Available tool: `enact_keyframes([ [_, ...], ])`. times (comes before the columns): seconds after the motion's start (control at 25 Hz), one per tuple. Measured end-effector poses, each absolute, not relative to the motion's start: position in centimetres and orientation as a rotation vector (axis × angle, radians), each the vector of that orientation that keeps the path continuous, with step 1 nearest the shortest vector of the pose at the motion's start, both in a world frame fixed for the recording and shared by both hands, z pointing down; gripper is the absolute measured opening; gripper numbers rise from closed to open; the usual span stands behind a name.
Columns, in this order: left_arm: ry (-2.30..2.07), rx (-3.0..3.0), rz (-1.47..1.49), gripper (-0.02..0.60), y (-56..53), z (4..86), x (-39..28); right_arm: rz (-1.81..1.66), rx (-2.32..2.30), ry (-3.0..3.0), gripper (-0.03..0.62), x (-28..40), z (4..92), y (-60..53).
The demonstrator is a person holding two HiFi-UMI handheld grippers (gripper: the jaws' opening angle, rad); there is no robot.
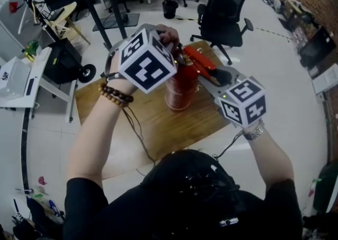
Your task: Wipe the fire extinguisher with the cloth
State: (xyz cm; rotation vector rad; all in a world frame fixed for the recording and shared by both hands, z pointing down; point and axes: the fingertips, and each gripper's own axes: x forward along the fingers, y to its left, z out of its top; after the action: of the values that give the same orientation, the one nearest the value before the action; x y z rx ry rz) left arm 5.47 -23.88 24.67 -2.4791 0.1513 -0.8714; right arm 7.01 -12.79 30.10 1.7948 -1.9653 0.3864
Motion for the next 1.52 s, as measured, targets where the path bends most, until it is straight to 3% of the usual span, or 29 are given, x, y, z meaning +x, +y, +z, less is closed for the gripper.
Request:
enact_keyframes([
  [0.84,0.195,-2.518,-0.908,0.095,-23.9,25.7,4.9,0.412,1.764,-1.992,0.109,11.4,29.9,-12.0],
  [1.52,0.391,-2.560,-1.039,0.095,-22.5,25.7,5.7,0.304,1.206,-2.322,0.107,14.2,29.7,-12.2],
])
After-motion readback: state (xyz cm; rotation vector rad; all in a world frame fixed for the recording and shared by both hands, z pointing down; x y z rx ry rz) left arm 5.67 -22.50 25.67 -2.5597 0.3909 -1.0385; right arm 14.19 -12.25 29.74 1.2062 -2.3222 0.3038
